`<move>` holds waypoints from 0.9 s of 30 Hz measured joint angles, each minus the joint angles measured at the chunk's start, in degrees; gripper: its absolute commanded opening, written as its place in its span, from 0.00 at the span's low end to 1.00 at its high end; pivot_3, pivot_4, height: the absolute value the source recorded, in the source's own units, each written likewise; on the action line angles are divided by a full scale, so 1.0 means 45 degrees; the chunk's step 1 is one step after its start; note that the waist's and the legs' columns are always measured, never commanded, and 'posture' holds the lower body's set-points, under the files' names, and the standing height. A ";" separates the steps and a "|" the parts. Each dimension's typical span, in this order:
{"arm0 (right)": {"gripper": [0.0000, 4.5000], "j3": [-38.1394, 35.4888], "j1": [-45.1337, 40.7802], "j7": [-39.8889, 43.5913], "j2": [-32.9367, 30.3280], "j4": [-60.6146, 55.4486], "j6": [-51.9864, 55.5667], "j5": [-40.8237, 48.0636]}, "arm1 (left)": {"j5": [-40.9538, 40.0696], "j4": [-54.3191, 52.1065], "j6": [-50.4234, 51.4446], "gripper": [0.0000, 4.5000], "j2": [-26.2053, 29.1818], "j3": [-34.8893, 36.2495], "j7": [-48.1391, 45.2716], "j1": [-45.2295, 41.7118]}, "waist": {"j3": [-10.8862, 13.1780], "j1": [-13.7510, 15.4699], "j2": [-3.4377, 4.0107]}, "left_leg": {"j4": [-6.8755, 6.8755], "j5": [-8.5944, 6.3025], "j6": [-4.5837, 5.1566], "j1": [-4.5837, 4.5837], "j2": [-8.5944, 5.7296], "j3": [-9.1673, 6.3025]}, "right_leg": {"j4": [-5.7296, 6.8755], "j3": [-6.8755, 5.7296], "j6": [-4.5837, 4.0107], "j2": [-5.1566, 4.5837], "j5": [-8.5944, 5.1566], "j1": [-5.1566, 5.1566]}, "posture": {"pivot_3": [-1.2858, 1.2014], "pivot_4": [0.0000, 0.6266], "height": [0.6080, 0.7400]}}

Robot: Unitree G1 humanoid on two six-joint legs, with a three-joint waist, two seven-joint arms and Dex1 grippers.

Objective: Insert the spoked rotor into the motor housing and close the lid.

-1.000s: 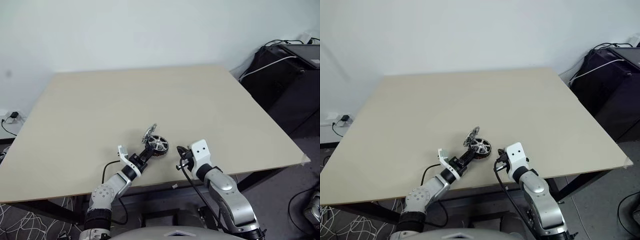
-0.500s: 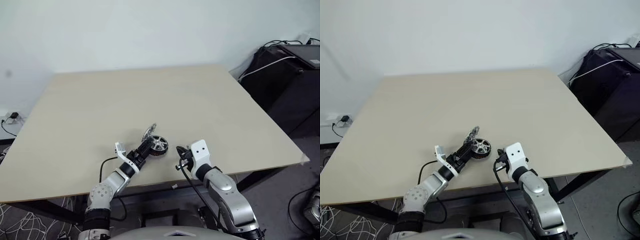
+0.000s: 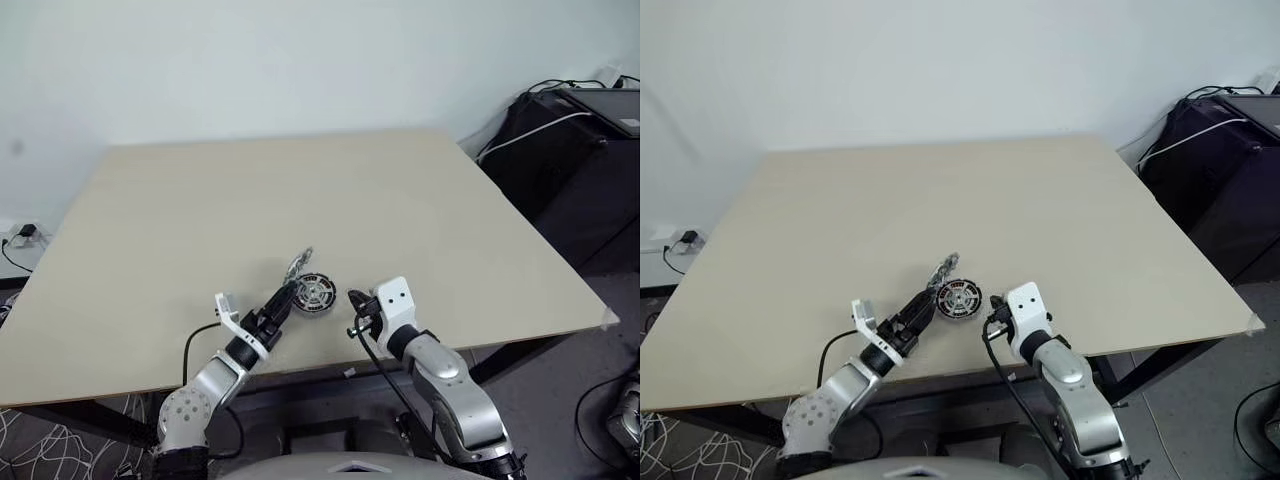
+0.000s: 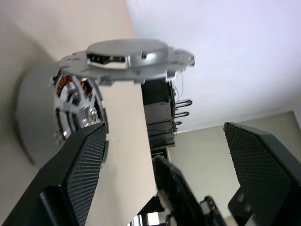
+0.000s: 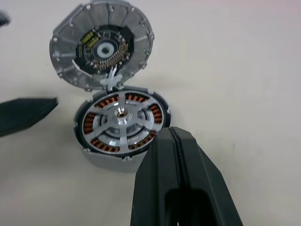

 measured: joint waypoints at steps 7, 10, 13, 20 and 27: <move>0.00 0.0063 -0.0855 -0.0040 0.0389 0.0988 -0.0316 -0.0076 | 0.3708 -0.0971 -0.2968 0.94 0.0827 -0.1674 -0.1525 0.0667 | 0.0002 -0.0020 0.0012 | -0.0002 0.0002 -0.0003 0.0014 -0.0001 0.0012 | 0.0001 0.0006 -0.0008 0.0002 -0.0002 0.0010 | 0.52 0.00 1.00; 0.00 0.0133 -0.1523 -0.0153 0.0670 0.1707 -0.0569 -0.0236 | 0.5111 -0.0968 -0.4293 0.90 0.0955 -0.2227 -0.1980 0.0890 | 0.0002 -0.0001 0.0013 | -0.0006 0.0002 -0.0002 0.0011 0.0000 0.0011 | 0.0002 0.0004 -0.0010 0.0002 -0.0002 0.0003 | 0.52 0.00 1.00; 0.00 0.0305 -0.2088 -0.0230 0.0955 0.2462 -0.0840 -0.0369 | 0.6138 -0.0962 -0.5283 0.74 0.1061 -0.2635 -0.2182 0.0947 | 0.0002 0.0016 0.0013 | -0.0012 0.0002 0.0000 0.0007 -0.0001 0.0006 | 0.0000 0.0001 -0.0012 0.0002 -0.0001 -0.0002 | 0.52 0.00 1.00; 0.00 0.0831 -0.2979 -0.0162 0.1034 0.3851 -0.0672 -0.0686 | 0.8624 -0.0310 -0.7769 0.24 0.1459 -0.3384 -0.2458 0.0884 | 0.0004 0.0012 0.0021 | -0.0014 0.0005 0.0005 0.0008 -0.0003 0.0010 | 0.0002 0.0004 -0.0014 0.0003 0.0003 -0.0005 | 0.52 0.00 1.00; 0.00 0.1087 -0.3748 0.0080 0.1114 0.4638 -0.0270 -0.0797 | 1.0247 0.0696 -0.9857 0.01 0.1645 -0.3557 -0.2451 0.0761 | 0.0001 0.0000 0.0026 | -0.0013 0.0036 0.0061 0.0015 -0.0002 0.0010 | 0.0003 0.0003 0.0008 0.0006 0.0016 -0.0001 | 0.52 0.00 1.00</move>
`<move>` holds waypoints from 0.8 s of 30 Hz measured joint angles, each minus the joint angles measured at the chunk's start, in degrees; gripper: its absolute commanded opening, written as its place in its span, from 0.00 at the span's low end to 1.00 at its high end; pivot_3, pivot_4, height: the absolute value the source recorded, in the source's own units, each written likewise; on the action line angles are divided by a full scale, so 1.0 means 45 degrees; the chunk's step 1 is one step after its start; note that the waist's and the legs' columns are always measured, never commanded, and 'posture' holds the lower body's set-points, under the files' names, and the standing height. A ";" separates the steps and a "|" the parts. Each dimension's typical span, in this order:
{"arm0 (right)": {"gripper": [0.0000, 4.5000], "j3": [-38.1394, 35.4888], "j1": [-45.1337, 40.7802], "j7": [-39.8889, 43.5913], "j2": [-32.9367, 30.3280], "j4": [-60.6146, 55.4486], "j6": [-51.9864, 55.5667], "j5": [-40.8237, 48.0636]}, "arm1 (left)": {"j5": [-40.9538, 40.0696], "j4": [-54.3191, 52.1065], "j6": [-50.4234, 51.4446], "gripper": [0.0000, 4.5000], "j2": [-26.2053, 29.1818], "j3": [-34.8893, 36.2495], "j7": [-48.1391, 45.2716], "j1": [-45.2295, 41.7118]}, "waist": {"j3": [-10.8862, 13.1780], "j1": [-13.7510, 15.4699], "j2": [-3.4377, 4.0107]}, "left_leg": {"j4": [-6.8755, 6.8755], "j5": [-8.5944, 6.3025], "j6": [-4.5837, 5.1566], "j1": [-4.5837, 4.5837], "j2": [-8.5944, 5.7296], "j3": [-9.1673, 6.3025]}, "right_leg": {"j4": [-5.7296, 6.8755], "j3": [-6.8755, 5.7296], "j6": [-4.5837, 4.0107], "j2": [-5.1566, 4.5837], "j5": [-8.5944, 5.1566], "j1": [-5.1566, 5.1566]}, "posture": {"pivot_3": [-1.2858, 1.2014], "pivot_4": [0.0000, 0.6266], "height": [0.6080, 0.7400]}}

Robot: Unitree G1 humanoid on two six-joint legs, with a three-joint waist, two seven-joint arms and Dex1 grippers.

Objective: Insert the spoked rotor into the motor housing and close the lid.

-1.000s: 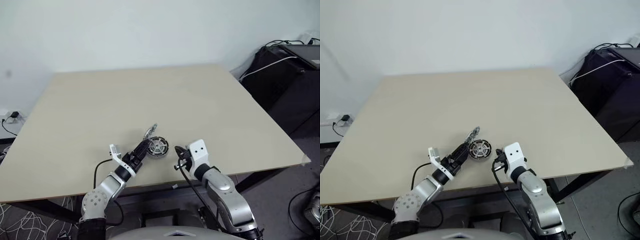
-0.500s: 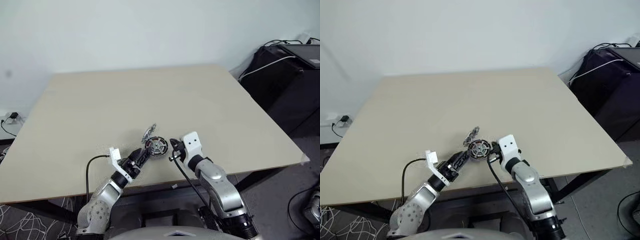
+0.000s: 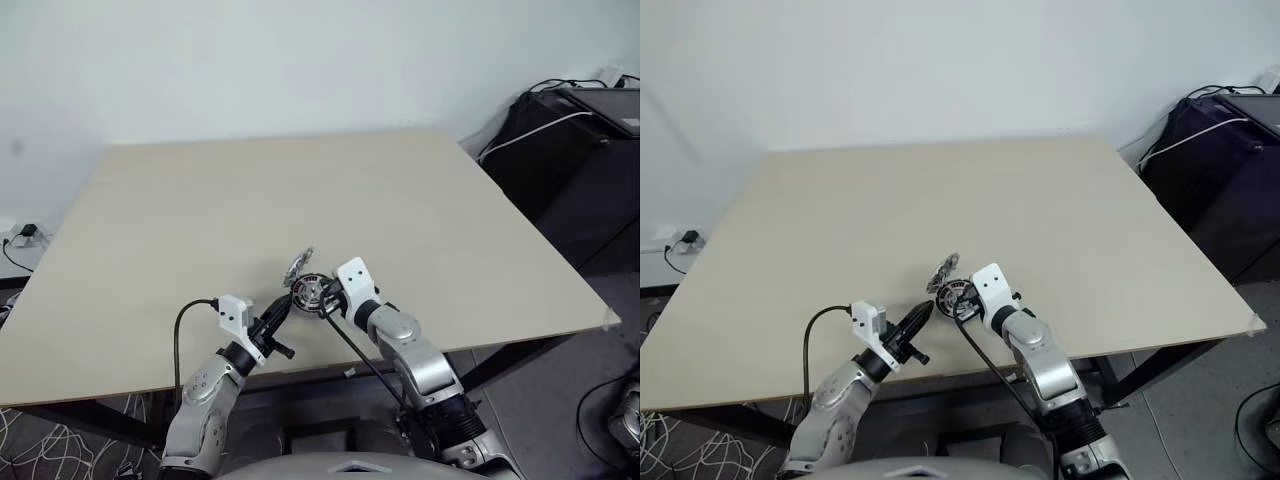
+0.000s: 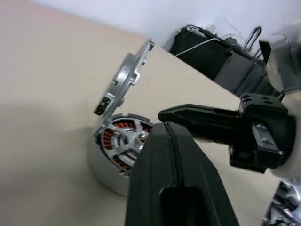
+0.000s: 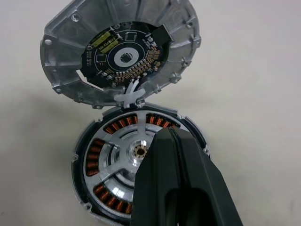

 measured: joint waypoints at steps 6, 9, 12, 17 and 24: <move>0.00 0.0020 -0.0399 0.0056 0.0178 0.0523 -0.0121 -0.0026 | 0.1968 0.1408 -0.2394 0.01 0.0164 -0.0151 0.0720 -0.0246 | -0.0003 0.0011 0.0002 | -0.0010 0.0001 0.0001 -0.0001 -0.0001 -0.0002 | 0.0001 -0.0002 -0.0008 -0.0001 0.0057 -0.0007 | 0.52 0.00 1.00; 0.00 0.0018 -0.0442 0.0257 0.0170 0.0607 -0.0316 0.0002 | 0.2905 0.2025 -0.3605 0.01 0.0319 -0.0396 0.1037 -0.0349 | -0.0004 0.0014 0.0006 | -0.0013 0.0000 0.0002 -0.0001 -0.0005 -0.0002 | 0.0000 -0.0001 -0.0012 -0.0003 0.0061 -0.0007 | 0.52 0.00 1.00; 0.00 -0.0013 -0.0553 0.0377 0.0162 0.0620 -0.0388 0.0026 | 0.2815 0.2173 -0.3893 0.01 0.0298 -0.0616 0.0800 -0.0348 | -0.0006 -0.0002 0.0009 | -0.0012 -0.0001 0.0006 -0.0002 -0.0006 -0.0002 | 0.0001 -0.0002 -0.0006 -0.0004 0.0059 -0.0007 | 0.52 0.00 1.00; 0.00 -0.0044 -0.0706 0.0565 0.0187 0.1000 -0.0411 0.0064 | 0.2199 0.2200 -0.3861 0.01 0.0462 -0.0680 0.0117 -0.0438 | -0.0012 -0.0027 0.0015 | -0.0012 0.0001 0.0007 0.0008 0.0000 -0.0003 | 0.0008 -0.0005 0.0000 0.0001 0.0056 -0.0004 | 0.52 0.00 1.00; 0.00 0.0502 -0.0823 0.0798 -0.0093 0.1596 0.0076 -0.0384 | 0.1388 0.2503 -0.3318 0.01 0.0701 -0.0323 -0.0537 -0.0845 | -0.0114 -0.0042 0.0055 | -0.0010 0.0001 0.0016 0.0028 -0.0002 -0.0001 | 0.0010 -0.0004 -0.0001 0.0000 0.0057 0.0016 | 0.52 0.00 1.00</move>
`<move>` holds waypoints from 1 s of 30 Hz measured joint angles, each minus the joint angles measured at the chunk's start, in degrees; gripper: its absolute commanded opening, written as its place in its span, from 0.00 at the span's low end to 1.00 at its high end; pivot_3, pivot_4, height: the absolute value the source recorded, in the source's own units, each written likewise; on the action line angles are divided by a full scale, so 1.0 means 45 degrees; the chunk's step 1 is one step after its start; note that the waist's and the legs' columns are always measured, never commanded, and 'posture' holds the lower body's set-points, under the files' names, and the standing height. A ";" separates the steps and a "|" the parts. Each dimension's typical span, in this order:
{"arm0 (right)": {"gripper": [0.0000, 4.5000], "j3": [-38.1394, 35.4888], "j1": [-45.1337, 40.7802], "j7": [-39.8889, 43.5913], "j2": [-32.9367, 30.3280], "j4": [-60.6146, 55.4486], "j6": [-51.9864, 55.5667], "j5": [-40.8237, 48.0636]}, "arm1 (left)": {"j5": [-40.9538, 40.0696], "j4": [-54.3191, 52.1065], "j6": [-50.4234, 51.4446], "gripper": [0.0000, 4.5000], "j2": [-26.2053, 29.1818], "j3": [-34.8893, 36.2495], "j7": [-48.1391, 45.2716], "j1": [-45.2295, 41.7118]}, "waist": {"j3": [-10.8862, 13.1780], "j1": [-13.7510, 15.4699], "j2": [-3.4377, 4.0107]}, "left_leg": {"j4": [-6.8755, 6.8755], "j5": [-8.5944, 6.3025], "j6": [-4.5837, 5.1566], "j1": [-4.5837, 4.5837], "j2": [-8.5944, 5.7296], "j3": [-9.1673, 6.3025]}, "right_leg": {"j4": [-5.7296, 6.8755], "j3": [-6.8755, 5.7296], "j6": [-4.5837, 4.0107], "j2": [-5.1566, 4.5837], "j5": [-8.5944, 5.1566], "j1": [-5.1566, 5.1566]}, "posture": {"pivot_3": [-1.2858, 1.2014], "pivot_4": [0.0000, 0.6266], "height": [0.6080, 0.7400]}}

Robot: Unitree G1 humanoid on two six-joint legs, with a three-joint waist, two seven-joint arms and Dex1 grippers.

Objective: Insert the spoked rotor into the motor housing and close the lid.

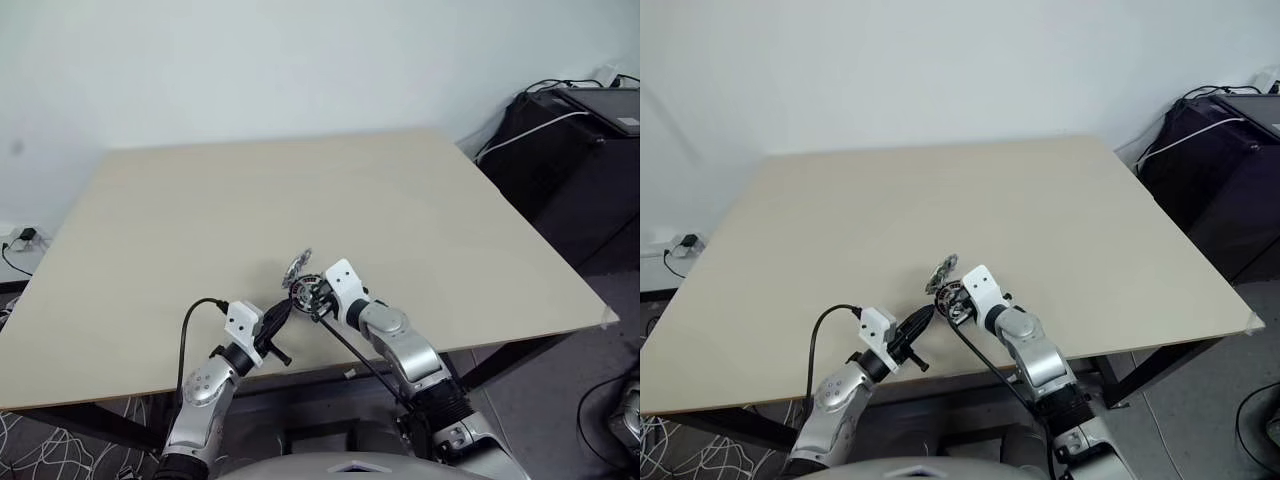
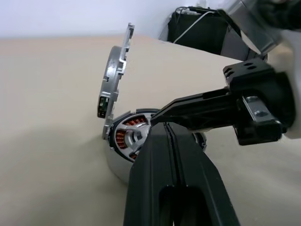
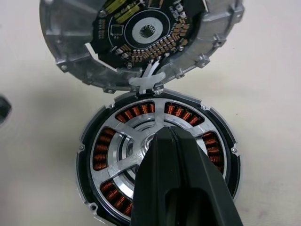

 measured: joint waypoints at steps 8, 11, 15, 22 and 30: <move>0.00 -0.0173 0.0008 0.0209 -0.0297 -0.0304 0.0276 -0.0008 | 0.0064 0.0000 0.0090 0.01 0.0121 0.0025 -0.0041 0.0013 | -0.0052 0.0030 0.0031 | 0.0014 0.0002 -0.0001 0.0011 -0.0003 -0.0003 | 0.0002 0.0000 0.0057 -0.0001 -0.0026 0.0019 | 0.52 0.00 1.00; 0.00 0.0048 -0.0002 0.0762 -0.1062 -0.0860 0.0573 -0.0201 | 0.0233 0.0002 -0.0067 0.01 0.0236 0.0025 0.0025 0.0005 | -0.0052 0.0025 0.0031 | 0.0012 0.0001 0.0000 -0.0001 -0.0005 -0.0003 | 0.0000 0.0000 0.0036 -0.0002 -0.0014 0.0005 | 0.52 0.00 1.00; 0.04 0.2013 -0.0584 0.3060 -0.3447 -0.2047 0.0752 -0.1171 | 0.0353 0.0075 -0.0116 0.00 0.0364 0.0011 -0.0030 -0.0120 | -0.0049 0.0018 0.0039 | 0.0013 -0.0001 0.0005 -0.0013 -0.0005 0.0003 | -0.0004 -0.0003 0.0046 -0.0007 -0.0021 -0.0006 | 0.52 0.00 1.00; 0.49 0.3393 -0.1904 0.5171 -0.4427 -0.2623 0.0647 -0.1915 | 0.0373 0.0083 -0.0113 0.00 0.0342 -0.0017 -0.0050 -0.0143 | -0.0046 0.0064 0.0026 | 0.0024 -0.0001 0.0004 -0.0015 0.0000 -0.0005 | -0.0006 -0.0014 0.0060 -0.0011 -0.0026 0.0003 | 0.52 0.00 1.00; 0.85 0.4167 -0.3297 0.6450 -0.4627 -0.2657 -0.0181 -0.2694 | 0.0290 0.0565 -0.0032 0.00 0.0340 0.0025 -0.0152 -0.0642 | -0.0044 0.0120 0.0021 | 0.0025 -0.0002 0.0006 -0.0018 -0.0006 -0.0008 | -0.0009 -0.0017 0.0040 -0.0014 -0.0010 -0.0002 | 0.52 0.00 1.00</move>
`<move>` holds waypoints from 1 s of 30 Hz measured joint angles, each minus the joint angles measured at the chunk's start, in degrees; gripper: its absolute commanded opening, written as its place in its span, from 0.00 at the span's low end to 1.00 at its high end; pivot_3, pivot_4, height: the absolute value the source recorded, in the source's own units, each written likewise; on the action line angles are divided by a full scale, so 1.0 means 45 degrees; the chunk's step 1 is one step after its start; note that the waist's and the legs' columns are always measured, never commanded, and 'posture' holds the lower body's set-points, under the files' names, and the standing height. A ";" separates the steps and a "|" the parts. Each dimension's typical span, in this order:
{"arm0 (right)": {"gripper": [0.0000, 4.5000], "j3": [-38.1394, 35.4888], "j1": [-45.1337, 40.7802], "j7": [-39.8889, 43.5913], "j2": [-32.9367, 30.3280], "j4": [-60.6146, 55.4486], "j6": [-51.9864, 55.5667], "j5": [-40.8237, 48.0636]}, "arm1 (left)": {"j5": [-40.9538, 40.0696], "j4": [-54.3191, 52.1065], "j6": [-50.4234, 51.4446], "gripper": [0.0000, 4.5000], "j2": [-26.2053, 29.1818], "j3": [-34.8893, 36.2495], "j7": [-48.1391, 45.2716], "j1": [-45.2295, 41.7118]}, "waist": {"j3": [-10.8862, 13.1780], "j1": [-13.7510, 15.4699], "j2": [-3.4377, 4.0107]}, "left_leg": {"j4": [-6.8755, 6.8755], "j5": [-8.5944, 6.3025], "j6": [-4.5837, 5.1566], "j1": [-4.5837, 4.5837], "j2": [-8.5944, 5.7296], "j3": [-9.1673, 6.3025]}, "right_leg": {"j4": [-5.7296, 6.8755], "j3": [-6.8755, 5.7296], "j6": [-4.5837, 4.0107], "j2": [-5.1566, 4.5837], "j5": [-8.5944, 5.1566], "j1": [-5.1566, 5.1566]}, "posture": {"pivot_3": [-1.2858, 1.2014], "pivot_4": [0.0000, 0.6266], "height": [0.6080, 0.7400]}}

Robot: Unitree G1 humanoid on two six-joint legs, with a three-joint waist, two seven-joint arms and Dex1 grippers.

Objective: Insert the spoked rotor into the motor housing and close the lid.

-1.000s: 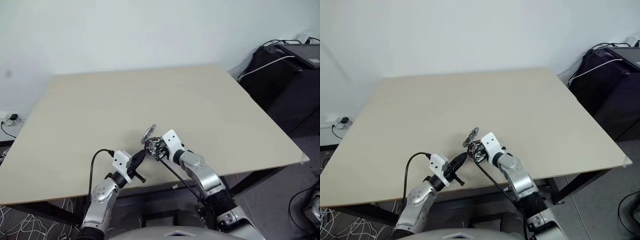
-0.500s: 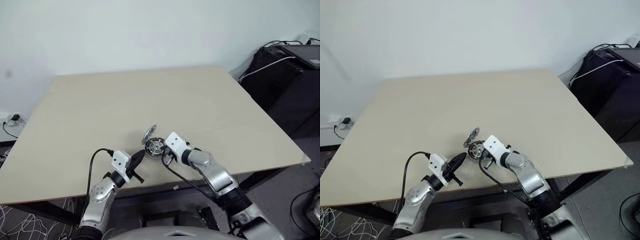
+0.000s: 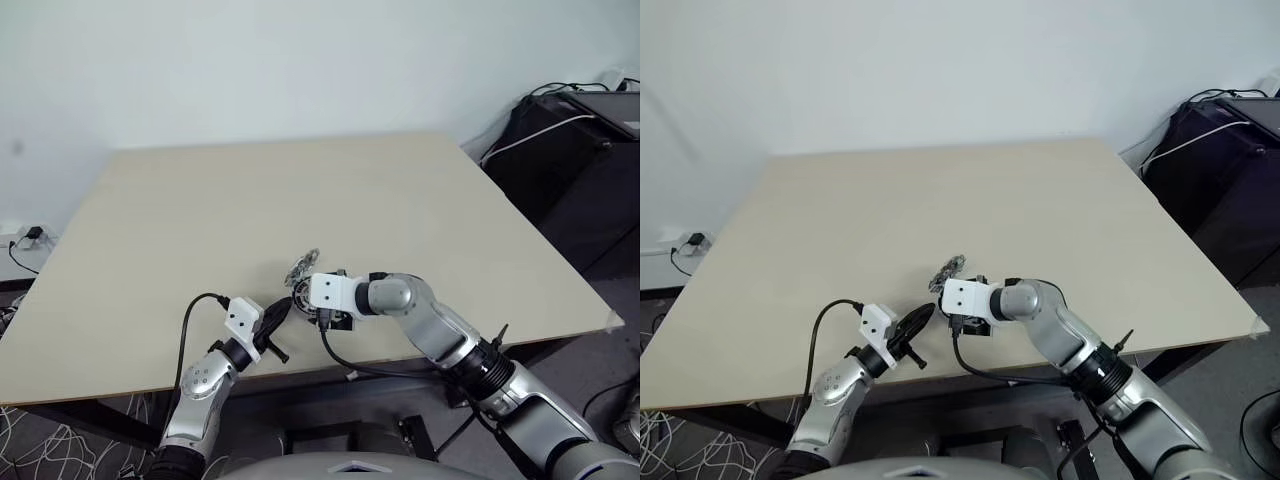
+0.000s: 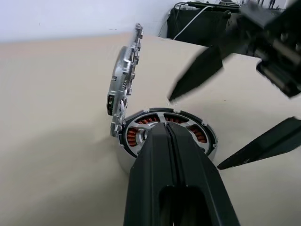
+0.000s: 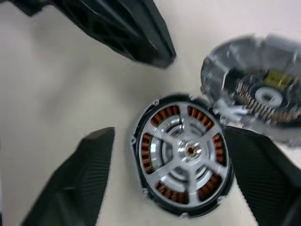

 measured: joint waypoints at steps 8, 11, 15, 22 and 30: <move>0.85 0.0835 -0.0842 0.2412 -0.0892 -0.0021 -0.0721 -0.0402 | -0.0226 0.0352 0.0207 0.00 -0.0006 0.0243 -0.0161 -0.0431 | 0.0001 0.0011 -0.0001 | 0.0000 -0.0002 0.0002 -0.0002 -0.0001 -0.0001 | 0.0000 -0.0003 -0.0019 -0.0002 0.0011 -0.0002 | 0.52 0.00 1.00; 0.85 0.1053 -0.1212 0.3029 -0.0914 0.0401 -0.0852 -0.0539 | -0.0249 0.0554 0.0209 0.00 -0.0046 0.0247 -0.0252 -0.0557 | 0.0002 0.0003 -0.0003 | 0.0002 -0.0001 0.0000 -0.0002 0.0000 -0.0001 | 0.0001 -0.0005 -0.0019 -0.0002 0.0013 -0.0001 | 0.52 0.00 1.00; 0.85 0.1161 -0.1681 0.3479 -0.0619 0.1483 -0.1040 -0.0784 | -0.0330 0.1214 0.0161 0.00 -0.0089 0.0367 -0.0462 -0.0749 | 0.0001 0.0001 -0.0003 | 0.0000 0.0000 -0.0002 -0.0001 0.0000 -0.0002 | 0.0002 -0.0005 -0.0036 0.0000 0.0024 -0.0006 | 0.52 0.00 1.00; 0.85 0.1177 -0.2030 0.3540 0.0208 0.2930 -0.1352 -0.1098 | -0.0461 0.1477 0.0102 0.00 -0.0135 0.0520 -0.0638 -0.0816 | 0.0001 0.0011 -0.0003 | -0.0004 -0.0001 -0.0004 -0.0008 -0.0005 -0.0001 | 0.0003 -0.0001 -0.0047 -0.0005 0.0030 -0.0014 | 0.52 0.00 1.00; 0.76 0.1179 -0.2135 0.3659 0.0742 0.3600 -0.1409 -0.1333 | -0.0459 0.1475 0.0118 0.00 -0.0186 0.0497 -0.0673 -0.0811 | 0.0000 0.0003 -0.0002 | -0.0006 -0.0001 -0.0005 -0.0007 -0.0005 -0.0001 | 0.0007 -0.0001 -0.0049 -0.0003 0.0030 -0.0017 | 0.52 0.00 1.00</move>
